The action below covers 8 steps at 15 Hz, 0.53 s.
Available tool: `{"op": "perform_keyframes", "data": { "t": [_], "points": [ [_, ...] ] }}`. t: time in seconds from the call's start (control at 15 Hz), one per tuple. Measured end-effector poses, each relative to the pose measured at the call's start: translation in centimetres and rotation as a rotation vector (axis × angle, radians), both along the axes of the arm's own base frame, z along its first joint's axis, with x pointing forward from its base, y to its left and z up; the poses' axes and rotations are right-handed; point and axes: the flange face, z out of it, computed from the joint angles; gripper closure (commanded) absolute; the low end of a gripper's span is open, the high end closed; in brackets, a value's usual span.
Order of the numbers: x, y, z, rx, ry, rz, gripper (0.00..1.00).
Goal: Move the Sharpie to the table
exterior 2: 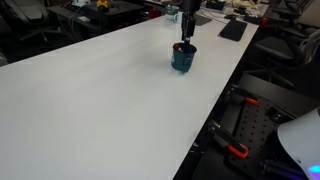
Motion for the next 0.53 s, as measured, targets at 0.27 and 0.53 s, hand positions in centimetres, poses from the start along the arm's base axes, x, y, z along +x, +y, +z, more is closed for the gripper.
{"op": "perform_keyframes", "data": {
  "t": [0.27,0.53],
  "points": [
    [1.1,1.1,-0.8,-0.021,-0.069,0.031,0.42],
    [1.6,2.0,-1.4,-0.009,-0.087,0.046,0.54]
  ]
}}
